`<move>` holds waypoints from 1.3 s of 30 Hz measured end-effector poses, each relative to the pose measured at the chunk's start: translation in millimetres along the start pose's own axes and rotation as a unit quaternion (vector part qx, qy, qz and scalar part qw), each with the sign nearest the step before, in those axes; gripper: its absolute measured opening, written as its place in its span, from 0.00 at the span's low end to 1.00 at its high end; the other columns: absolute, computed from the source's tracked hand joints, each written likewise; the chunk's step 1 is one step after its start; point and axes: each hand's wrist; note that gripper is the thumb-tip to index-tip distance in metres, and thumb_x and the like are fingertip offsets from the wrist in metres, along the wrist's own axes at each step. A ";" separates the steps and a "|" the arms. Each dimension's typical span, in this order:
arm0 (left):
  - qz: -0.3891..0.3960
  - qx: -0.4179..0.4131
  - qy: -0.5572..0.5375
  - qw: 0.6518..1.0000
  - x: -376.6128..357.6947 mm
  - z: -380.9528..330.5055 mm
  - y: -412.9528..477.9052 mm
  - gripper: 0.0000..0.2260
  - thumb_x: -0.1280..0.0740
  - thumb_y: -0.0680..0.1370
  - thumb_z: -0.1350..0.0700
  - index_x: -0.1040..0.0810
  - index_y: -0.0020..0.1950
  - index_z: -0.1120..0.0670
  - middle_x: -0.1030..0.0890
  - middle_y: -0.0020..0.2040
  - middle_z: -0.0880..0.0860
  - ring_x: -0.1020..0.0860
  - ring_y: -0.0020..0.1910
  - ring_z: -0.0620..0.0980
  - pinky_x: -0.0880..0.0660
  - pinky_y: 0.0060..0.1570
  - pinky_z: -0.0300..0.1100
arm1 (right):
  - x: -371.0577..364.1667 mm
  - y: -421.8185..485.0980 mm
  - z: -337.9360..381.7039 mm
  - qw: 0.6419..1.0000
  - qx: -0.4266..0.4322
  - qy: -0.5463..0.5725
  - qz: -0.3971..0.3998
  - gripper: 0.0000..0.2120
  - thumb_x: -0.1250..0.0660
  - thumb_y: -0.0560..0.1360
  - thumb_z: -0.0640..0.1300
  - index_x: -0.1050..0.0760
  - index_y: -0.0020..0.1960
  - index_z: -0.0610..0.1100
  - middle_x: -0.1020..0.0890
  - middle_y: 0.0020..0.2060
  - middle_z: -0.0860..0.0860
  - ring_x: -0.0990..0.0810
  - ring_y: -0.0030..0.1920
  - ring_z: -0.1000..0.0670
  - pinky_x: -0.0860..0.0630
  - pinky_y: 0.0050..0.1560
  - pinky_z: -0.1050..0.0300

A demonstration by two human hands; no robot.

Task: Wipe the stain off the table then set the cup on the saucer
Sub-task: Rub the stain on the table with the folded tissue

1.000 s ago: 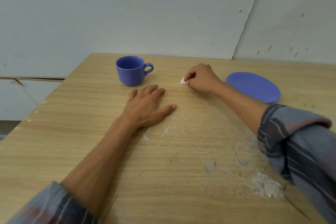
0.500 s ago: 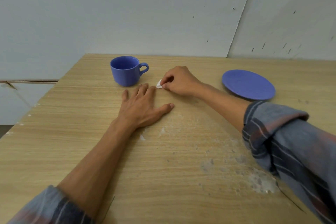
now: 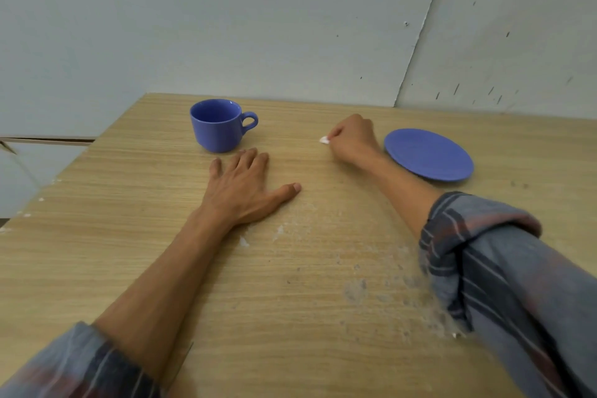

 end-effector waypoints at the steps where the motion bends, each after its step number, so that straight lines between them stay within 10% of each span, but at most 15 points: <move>1: 0.002 0.001 -0.003 1.000 -0.3 0.3 0.2 0.44 0.51 0.68 0.24 0.41 0.75 0.52 0.42 0.78 0.52 0.46 0.76 0.50 0.51 0.72 0.59 | 4.0 3.0 -8.7 1.000 -0.023 -0.001 -0.016 0.09 0.32 0.73 0.39 0.18 0.50 0.36 0.16 0.52 0.41 0.19 0.55 0.43 0.24 0.58 0.55; 5: -0.004 0.010 -0.029 1.000 -2.2 2.1 1.5 0.49 0.49 0.67 0.23 0.47 0.77 0.55 0.42 0.78 0.52 0.45 0.77 0.49 0.51 0.73 0.59 | -9.6 -2.4 4.1 1.000 0.022 -0.005 -0.015 0.09 0.31 0.72 0.39 0.17 0.49 0.38 0.15 0.50 0.42 0.19 0.53 0.45 0.24 0.59 0.55; 13: -0.005 0.002 -0.020 1.000 -4.4 3.5 2.6 0.48 0.49 0.64 0.21 0.40 0.74 0.53 0.41 0.78 0.52 0.45 0.76 0.49 0.51 0.72 0.59 | -8.6 -18.4 32.8 0.956 0.180 -0.032 0.227 0.09 0.27 0.67 0.38 0.16 0.46 0.45 0.14 0.44 0.50 0.21 0.42 0.58 0.27 0.43 0.67; 19: 0.001 0.001 -0.021 1.000 -2.2 1.7 1.9 0.49 0.51 0.64 0.21 0.40 0.75 0.53 0.42 0.78 0.53 0.46 0.77 0.50 0.52 0.73 0.59 | 1.3 1.6 15.4 0.987 0.123 -0.053 0.088 0.08 0.30 0.70 0.36 0.16 0.48 0.41 0.15 0.49 0.46 0.19 0.52 0.50 0.27 0.51 0.65; 25: -0.008 -0.012 -0.010 1.000 -2.3 1.0 1.0 0.44 0.52 0.65 0.22 0.36 0.71 0.49 0.38 0.76 0.53 0.43 0.75 0.51 0.49 0.71 0.61 | -8.2 -31.9 11.0 0.964 0.206 -0.013 0.169 0.08 0.28 0.67 0.38 0.16 0.45 0.45 0.15 0.41 0.53 0.24 0.37 0.65 0.33 0.37 0.81; 33: 0.006 -0.036 -0.015 0.999 -4.8 -6.6 0.8 0.41 0.52 0.69 0.24 0.39 0.74 0.47 0.41 0.77 0.51 0.45 0.76 0.50 0.53 0.71 0.61 | 12.0 -10.4 -14.0 0.992 0.110 -0.042 0.034 0.09 0.34 0.71 0.34 0.17 0.48 0.39 0.15 0.49 0.45 0.21 0.48 0.52 0.31 0.46 0.66; 39: 0.006 -0.006 -0.004 1.000 -8.1 -8.5 1.7 0.44 0.53 0.66 0.22 0.40 0.74 0.47 0.43 0.78 0.50 0.48 0.77 0.50 0.55 0.69 0.69 | 7.4 -33.5 -12.1 0.971 0.189 -0.024 0.146 0.07 0.28 0.68 0.39 0.16 0.41 0.49 0.18 0.39 0.58 0.24 0.37 0.66 0.33 0.35 0.81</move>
Point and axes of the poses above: each hand's wrist, its own y-axis towards the middle knuckle, its own x-axis out of the back of the hand, z = x × y
